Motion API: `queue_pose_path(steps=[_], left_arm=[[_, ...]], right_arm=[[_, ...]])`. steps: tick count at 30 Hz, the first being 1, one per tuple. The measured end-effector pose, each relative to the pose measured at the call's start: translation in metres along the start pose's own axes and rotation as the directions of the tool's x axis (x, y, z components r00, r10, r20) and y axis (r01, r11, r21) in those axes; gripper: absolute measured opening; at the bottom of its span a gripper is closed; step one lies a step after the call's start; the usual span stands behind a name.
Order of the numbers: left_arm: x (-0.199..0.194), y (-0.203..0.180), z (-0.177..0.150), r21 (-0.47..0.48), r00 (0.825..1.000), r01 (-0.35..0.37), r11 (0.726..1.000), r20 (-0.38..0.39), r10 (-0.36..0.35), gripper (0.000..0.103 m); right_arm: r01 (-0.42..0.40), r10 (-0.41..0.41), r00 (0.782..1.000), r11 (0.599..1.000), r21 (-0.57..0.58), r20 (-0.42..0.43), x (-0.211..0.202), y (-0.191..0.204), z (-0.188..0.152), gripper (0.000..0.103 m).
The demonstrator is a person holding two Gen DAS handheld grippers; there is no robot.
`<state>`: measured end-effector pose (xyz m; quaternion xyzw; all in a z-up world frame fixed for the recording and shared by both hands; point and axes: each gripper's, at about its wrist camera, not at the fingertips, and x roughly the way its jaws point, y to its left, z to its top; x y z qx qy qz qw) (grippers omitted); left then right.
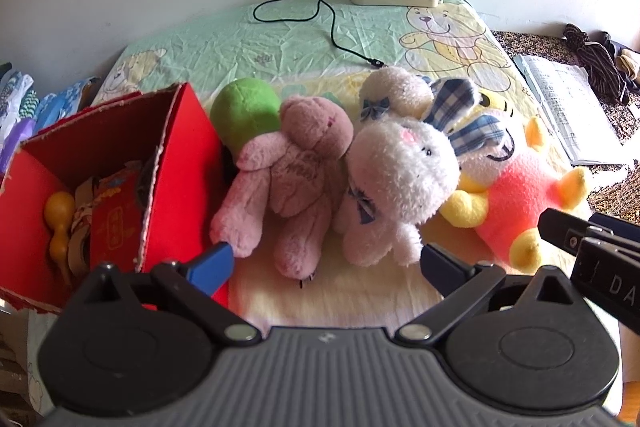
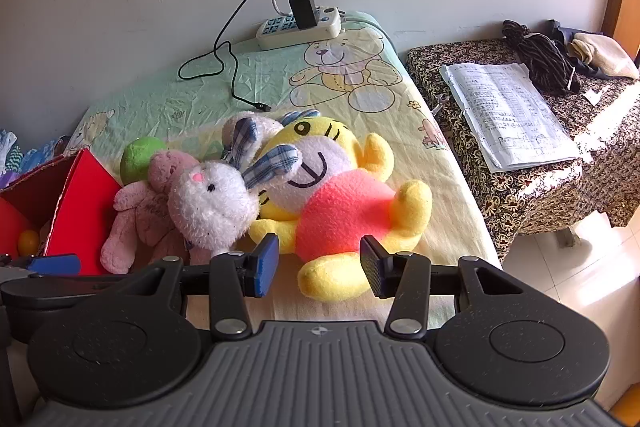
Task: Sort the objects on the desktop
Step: 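Move both grippers toward the yellow-and-pink tiger plush on the bed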
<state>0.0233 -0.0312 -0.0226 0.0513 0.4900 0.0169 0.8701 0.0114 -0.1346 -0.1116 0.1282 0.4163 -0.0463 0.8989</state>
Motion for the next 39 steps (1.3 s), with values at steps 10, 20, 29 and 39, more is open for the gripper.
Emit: queue_pose_path(steps=[10,20,29,39], left_arm=[[0.001,-0.006,-0.010,-0.002,1.000,-0.003,1.000,-0.015,0.003,0.101],[0.010,0.001,-0.034,-0.025,0.981,0.194,0.981,-0.003,-0.194,0.101],[0.010,-0.006,-0.020,0.069,0.948,0.313,0.947,0.036,-0.316,0.102],[0.015,-0.038,-0.006,0.232,0.828,0.547,0.805,-0.011,-0.560,0.102]], right_arm=[[-0.014,0.014,1.000,1.000,0.004,-0.015,-0.002,-0.008,-0.007,0.048],[-0.053,0.054,0.998,0.997,0.056,-0.023,0.009,-0.023,-0.009,0.048],[-0.064,0.062,0.998,0.988,0.138,0.021,0.012,-0.054,0.001,0.048],[-0.115,0.107,0.993,0.980,0.165,0.057,0.035,-0.096,0.034,0.048]])
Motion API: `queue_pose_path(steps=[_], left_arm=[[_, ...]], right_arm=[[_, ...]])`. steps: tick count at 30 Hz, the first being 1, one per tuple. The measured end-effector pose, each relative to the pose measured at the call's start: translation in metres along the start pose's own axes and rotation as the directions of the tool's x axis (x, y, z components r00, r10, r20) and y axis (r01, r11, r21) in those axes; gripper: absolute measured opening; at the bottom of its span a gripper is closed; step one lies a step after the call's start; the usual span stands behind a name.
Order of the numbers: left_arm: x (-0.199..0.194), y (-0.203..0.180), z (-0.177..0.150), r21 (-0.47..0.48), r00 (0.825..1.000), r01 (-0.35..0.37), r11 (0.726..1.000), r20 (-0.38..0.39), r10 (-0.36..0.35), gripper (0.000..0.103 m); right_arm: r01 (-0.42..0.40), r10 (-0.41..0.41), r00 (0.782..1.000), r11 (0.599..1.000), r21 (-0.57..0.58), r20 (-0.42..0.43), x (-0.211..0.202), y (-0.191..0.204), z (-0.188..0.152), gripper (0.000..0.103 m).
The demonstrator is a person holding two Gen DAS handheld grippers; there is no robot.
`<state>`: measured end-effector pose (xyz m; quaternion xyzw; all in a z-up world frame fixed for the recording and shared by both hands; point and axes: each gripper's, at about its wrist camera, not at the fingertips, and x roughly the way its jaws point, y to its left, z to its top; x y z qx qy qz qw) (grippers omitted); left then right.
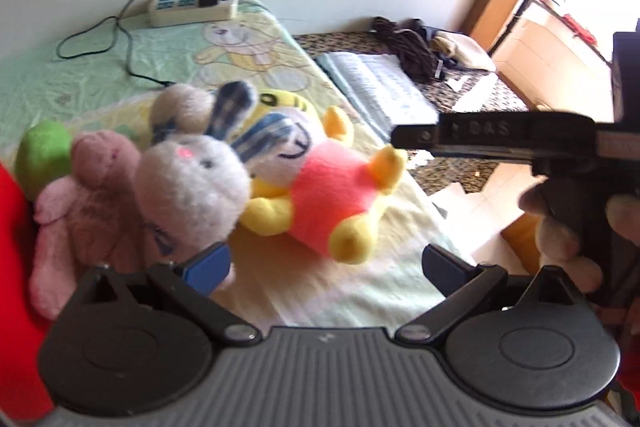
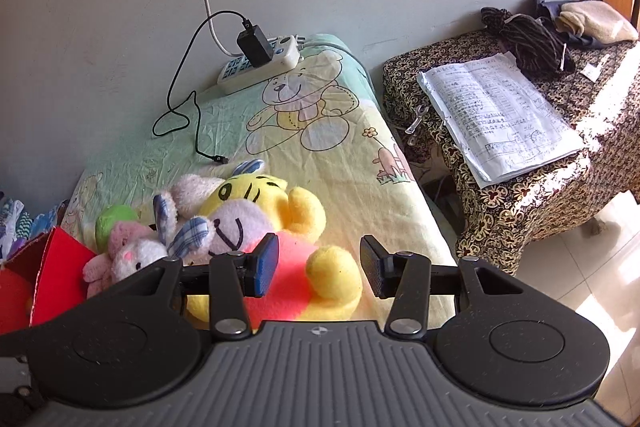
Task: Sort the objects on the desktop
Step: 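Move both grippers toward the yellow-and-pink tiger plush on the bed, then close the right gripper on the tiger plush while the left gripper pinches it too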
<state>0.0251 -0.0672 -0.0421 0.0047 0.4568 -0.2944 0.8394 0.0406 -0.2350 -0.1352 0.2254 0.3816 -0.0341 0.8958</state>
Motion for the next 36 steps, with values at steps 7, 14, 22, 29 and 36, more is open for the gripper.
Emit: queue_pose_path(steps=[7,14,22,29,36], left_arm=[[0.047,0.022,0.013,-0.202,0.971,0.193,0.960,-0.101,-0.217,0.099],[0.070,0.039,0.029,-0.319,0.961,0.217,0.922,-0.095,-0.259,0.100],[0.100,0.049,0.029,-0.375,0.955,0.173,0.911,-0.161,-0.248,0.098],[0.100,0.044,0.029,-0.298,0.960,0.144,0.944,-0.191,-0.206,0.088],[0.091,0.021,0.010,-0.208,0.931,0.194,0.959,-0.270,-0.246,0.088]], right_arm=[[-0.137,0.144,0.977,0.989,0.050,-0.155,0.052,-0.027,0.016,0.049],[-0.280,0.311,0.922,0.947,0.159,-0.230,0.090,-0.037,0.019,0.050],[-0.392,0.468,0.843,0.872,0.293,-0.265,0.107,-0.045,0.017,0.048],[-0.393,0.479,0.843,0.859,0.328,-0.246,0.084,-0.052,0.003,0.037],[-0.337,0.434,0.864,0.875,0.347,-0.255,0.041,-0.058,-0.027,0.036]])
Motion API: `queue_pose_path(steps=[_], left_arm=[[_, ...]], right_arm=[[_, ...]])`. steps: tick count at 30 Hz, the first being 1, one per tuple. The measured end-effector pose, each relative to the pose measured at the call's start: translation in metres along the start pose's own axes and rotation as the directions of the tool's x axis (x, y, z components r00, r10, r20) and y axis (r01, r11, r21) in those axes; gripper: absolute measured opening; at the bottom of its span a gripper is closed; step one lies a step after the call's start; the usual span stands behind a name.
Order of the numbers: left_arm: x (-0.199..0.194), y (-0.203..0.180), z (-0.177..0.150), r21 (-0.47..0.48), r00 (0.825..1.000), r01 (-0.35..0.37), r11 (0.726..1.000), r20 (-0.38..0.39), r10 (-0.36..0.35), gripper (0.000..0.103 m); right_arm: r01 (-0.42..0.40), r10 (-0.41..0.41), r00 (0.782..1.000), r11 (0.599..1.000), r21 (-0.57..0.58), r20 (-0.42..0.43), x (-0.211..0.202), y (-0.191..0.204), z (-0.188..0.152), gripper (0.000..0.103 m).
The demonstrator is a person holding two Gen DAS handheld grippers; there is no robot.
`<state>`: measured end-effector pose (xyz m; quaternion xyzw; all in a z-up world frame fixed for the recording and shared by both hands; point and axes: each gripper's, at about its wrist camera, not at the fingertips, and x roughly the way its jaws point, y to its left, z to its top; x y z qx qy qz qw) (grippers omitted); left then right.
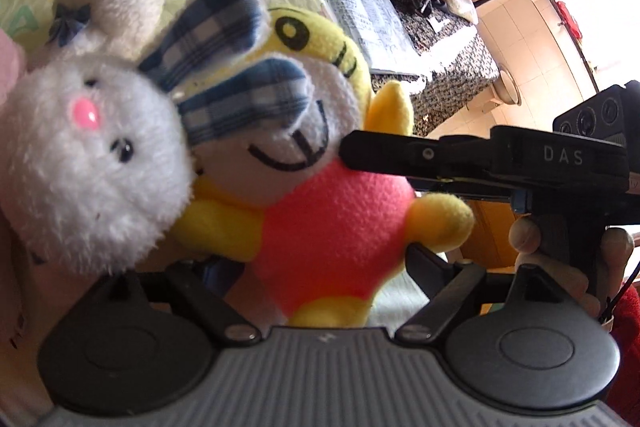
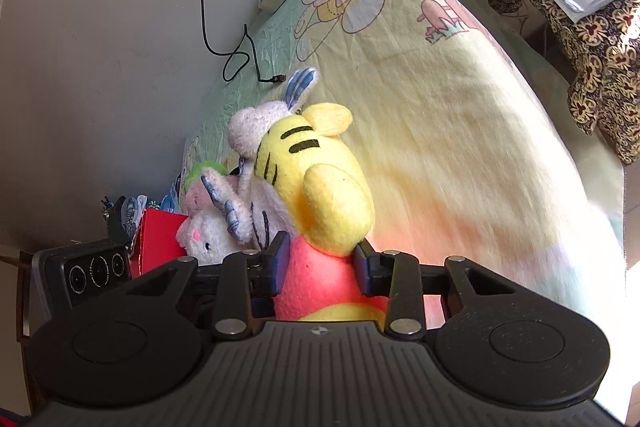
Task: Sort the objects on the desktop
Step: 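Close the right gripper on the tiger plush while the left gripper pinches it too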
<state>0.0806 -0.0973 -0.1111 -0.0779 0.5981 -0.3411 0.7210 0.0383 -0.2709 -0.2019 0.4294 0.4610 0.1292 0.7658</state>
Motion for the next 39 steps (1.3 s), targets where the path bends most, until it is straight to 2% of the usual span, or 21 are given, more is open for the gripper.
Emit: queue_pose_path(steps=[6,11,17,23,27,32,36,39], left_arm=[[0.003,-0.032,-0.039,0.137,0.995,0.005,0.991,-0.101,0.009,0.088],[-0.005,-0.066,-0.072,0.282,0.992,-0.002,0.959,-0.118,0.037,0.088],[-0.025,-0.095,-0.095,0.383,0.998,-0.014,0.924,-0.057,0.039,0.088],[-0.060,-0.111,-0.096,0.432,0.994,-0.094,0.897,0.098,0.057,0.088],[-0.101,-0.097,-0.097,0.425,0.975,-0.160,0.891,0.207,0.076,0.088],[-0.160,-0.055,-0.098,0.390,0.937,-0.260,0.883,0.324,0.133,0.088],[-0.197,-0.008,-0.098,0.376,0.914,-0.317,0.870,0.367,0.175,0.088],[-0.220,0.032,-0.097,0.378,0.910,-0.335,0.863,0.368,0.192,0.088]], right_arm=[[0.056,-0.055,0.998,0.995,0.080,-0.015,-0.035,-0.003,-0.048,0.036],[0.074,-0.073,0.997,0.988,0.134,-0.011,-0.063,-0.001,-0.079,0.036],[0.047,-0.052,0.998,0.990,0.131,0.038,-0.088,0.011,-0.098,0.036],[-0.011,0.013,0.993,1.000,-0.017,0.118,-0.102,0.056,-0.104,0.036],[-0.050,0.075,0.985,0.986,-0.158,0.154,-0.086,0.102,-0.106,0.036],[-0.117,0.154,0.977,0.965,-0.235,0.146,-0.043,0.157,-0.107,0.035],[-0.122,0.168,0.975,0.952,-0.280,0.148,0.001,0.202,-0.117,0.035],[-0.099,0.151,0.977,0.946,-0.309,0.152,0.035,0.232,-0.124,0.035]])
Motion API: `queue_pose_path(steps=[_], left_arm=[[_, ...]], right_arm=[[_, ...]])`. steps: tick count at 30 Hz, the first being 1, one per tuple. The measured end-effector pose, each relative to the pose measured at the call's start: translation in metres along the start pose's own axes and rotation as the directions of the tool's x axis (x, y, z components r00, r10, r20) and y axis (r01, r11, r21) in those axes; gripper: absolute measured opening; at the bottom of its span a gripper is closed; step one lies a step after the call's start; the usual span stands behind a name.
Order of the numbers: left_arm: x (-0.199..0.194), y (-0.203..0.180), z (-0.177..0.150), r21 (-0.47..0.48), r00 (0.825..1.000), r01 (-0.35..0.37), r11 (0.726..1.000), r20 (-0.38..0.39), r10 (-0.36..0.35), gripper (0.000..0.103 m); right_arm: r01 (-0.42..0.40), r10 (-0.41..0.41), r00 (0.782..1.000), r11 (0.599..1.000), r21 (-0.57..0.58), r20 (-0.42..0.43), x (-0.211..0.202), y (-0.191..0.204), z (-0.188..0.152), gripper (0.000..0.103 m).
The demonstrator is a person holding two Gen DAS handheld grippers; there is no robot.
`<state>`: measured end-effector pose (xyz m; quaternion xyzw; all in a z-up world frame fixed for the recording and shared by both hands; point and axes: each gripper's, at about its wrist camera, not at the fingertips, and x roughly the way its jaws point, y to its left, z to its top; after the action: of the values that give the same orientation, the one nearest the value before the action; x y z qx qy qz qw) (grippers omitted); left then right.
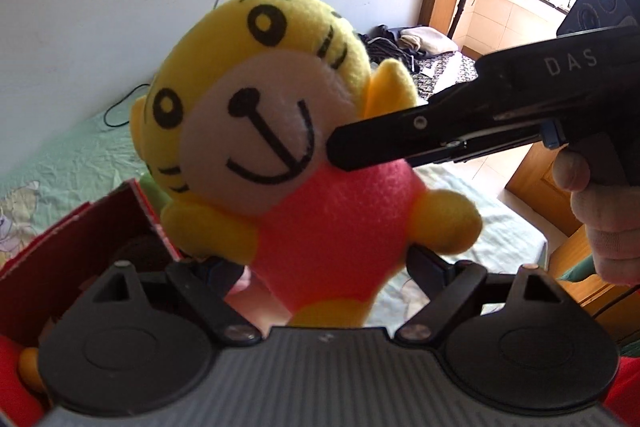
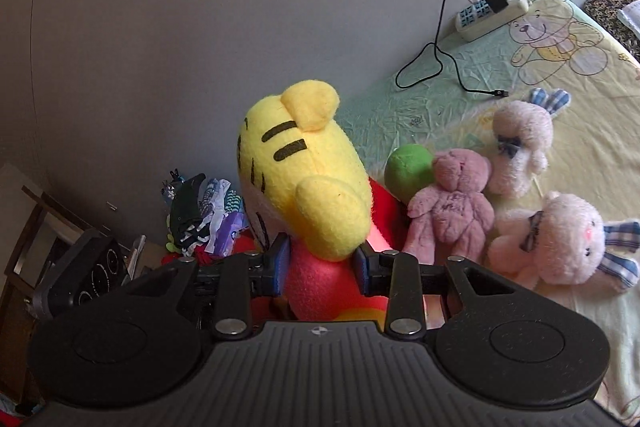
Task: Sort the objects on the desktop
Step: 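Close the right gripper on the tiger plush while the left gripper pinches it too, then carry the tiger plush with both grippers over the red cardboard box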
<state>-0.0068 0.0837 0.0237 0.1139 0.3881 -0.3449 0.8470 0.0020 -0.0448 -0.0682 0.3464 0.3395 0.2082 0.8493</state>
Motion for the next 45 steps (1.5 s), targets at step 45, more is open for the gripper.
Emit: queue_pose_path(steps=[45], left_arm=[[0.079,0.157,-0.051,-0.118,0.932,0.227,0.967,-0.262,-0.250,0.079]], right_arm=[[0.513,-0.519,0.854,0.852,-0.105,-0.033,0.164,0.084,-0.035,0.027]])
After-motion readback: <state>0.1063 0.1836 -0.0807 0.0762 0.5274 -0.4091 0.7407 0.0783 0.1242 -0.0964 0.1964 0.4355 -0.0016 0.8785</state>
